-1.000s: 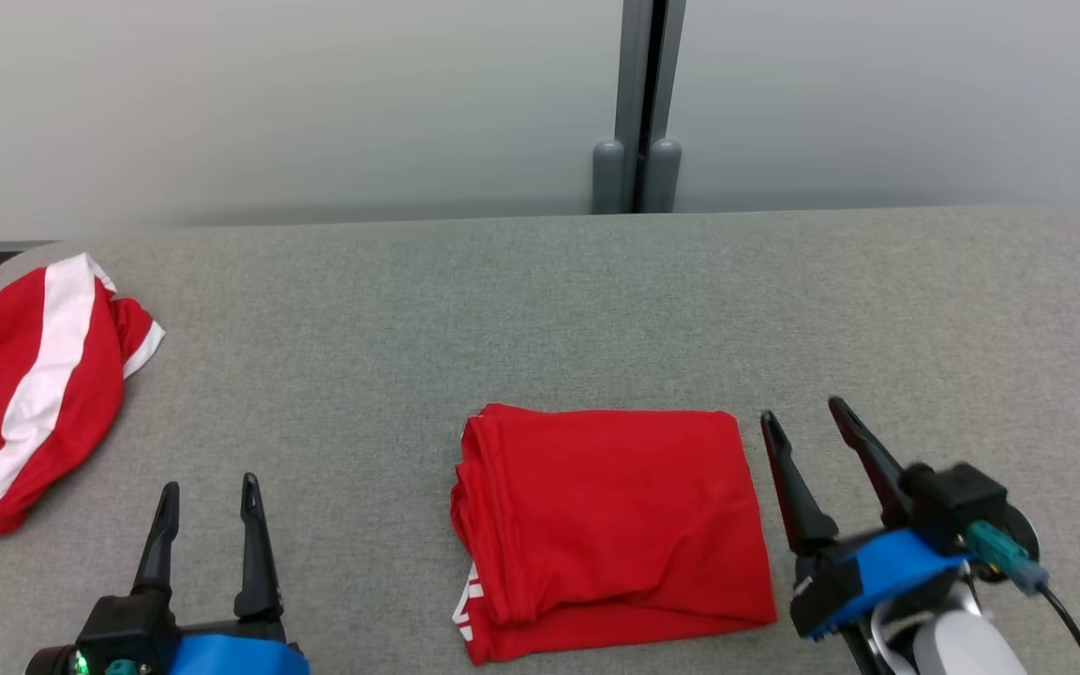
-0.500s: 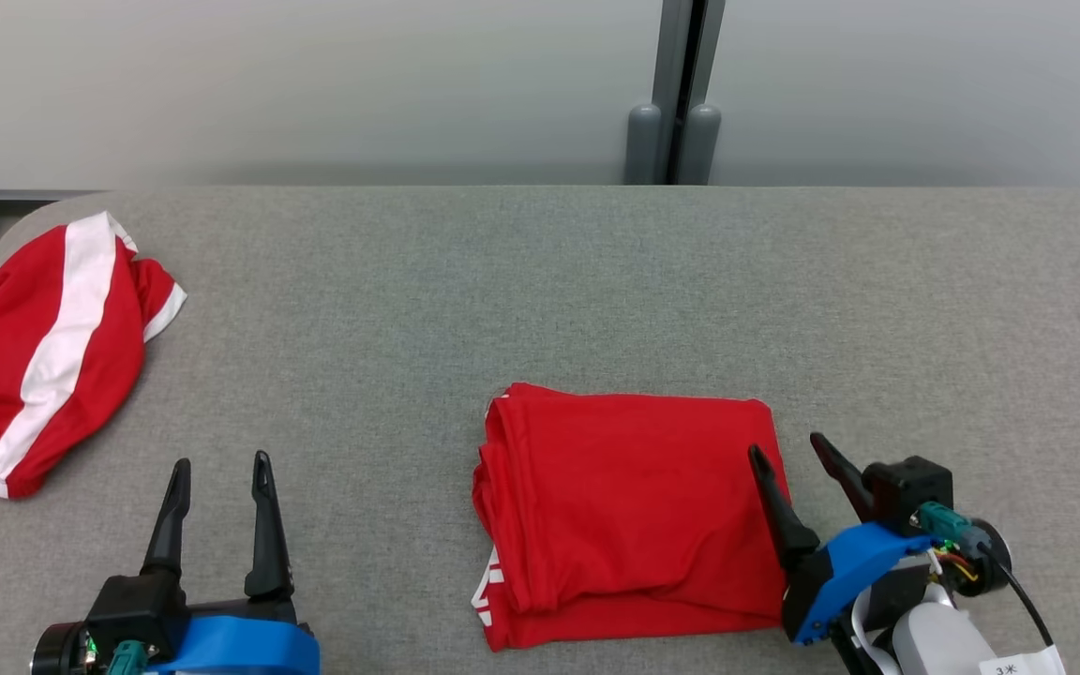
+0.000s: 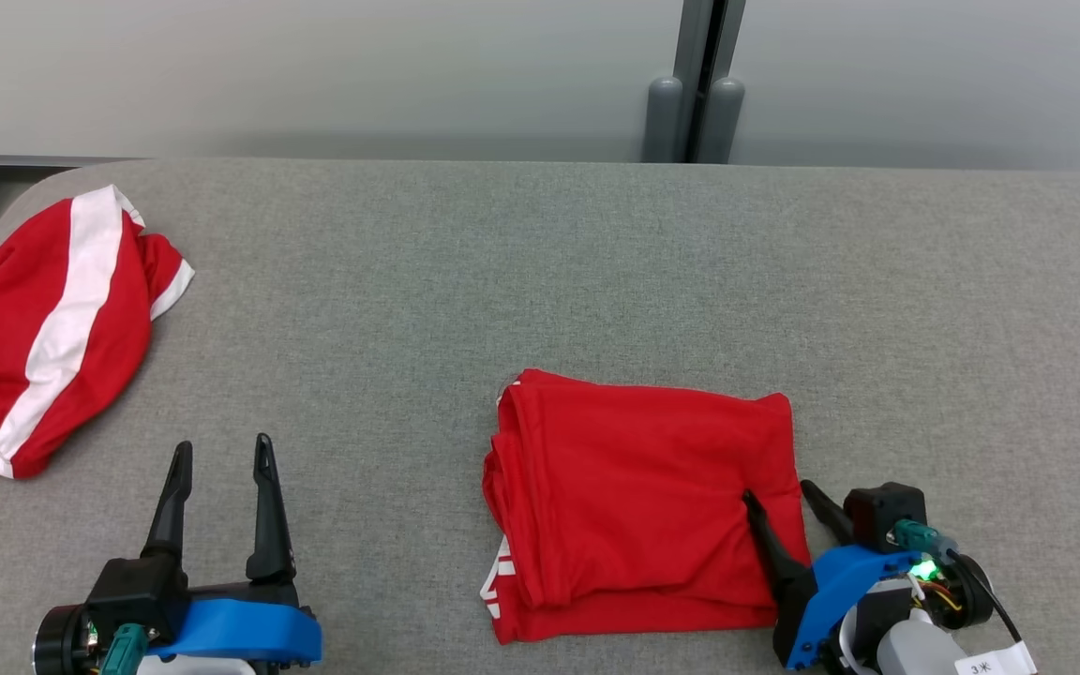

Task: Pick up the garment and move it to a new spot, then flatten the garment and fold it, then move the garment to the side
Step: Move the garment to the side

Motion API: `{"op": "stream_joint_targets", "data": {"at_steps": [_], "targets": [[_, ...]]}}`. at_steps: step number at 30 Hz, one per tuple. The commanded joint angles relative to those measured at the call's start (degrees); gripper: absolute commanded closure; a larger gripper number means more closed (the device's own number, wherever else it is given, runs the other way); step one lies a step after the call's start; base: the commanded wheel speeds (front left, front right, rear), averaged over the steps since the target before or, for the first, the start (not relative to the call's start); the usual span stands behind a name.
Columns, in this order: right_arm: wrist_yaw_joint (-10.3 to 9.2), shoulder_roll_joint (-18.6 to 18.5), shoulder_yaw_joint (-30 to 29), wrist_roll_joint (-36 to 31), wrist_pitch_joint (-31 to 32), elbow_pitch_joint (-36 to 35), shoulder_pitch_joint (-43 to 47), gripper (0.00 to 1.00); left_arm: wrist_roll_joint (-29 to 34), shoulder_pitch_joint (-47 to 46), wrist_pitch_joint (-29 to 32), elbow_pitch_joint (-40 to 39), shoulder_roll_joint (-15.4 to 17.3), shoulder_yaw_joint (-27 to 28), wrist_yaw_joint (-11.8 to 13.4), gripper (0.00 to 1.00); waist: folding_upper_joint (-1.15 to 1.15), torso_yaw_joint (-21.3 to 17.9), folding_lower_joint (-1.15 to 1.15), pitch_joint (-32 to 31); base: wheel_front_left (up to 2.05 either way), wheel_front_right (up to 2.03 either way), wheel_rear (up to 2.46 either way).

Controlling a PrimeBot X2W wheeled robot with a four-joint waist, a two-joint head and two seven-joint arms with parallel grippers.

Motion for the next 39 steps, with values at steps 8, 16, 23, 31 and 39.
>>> {"op": "stream_joint_targets", "data": {"at_steps": [8, 16, 23, 31, 39], "targets": [[0.01, -0.65, 3.14, 4.80, -1.85, 3.81, -3.15, 1.00, -0.66, -1.21, -0.14, -0.16, -0.06, -0.63, 0.21, 0.00, 0.00, -0.63, 0.00, 0.70, 0.00, 0.00, 0.00], [0.00, -5.47, 1.03, 4.72, -4.80, 1.32, -7.96, 1.00, -1.21, -4.62, -0.14, -1.06, -0.05, -2.11, 0.18, 0.00, 0.00, -1.94, 0.00, 3.74, 0.00, 0.00, 0.00], [0.01, -11.63, -1.52, 4.84, -5.39, -1.96, -11.00, 1.00, -0.47, -8.59, -0.14, -2.69, -0.06, -1.86, 0.31, 0.00, 0.00, -5.58, 0.00, 8.82, 0.00, 0.00, 0.00], [0.02, -15.93, -8.83, 6.30, -6.22, -6.31, -8.82, 1.00, 0.94, -12.09, -0.15, -4.93, 0.10, -0.53, -0.09, 0.00, 0.00, -10.14, 0.00, 14.18, 0.00, 0.00, 0.00], [0.02, -16.80, -11.23, 5.82, -6.16, -10.93, -9.86, 1.00, 1.88, -14.73, -0.14, -5.10, 0.22, -0.22, -0.70, 0.00, 0.00, -11.95, 0.00, 15.81, 0.00, 0.00, 0.00]]}}
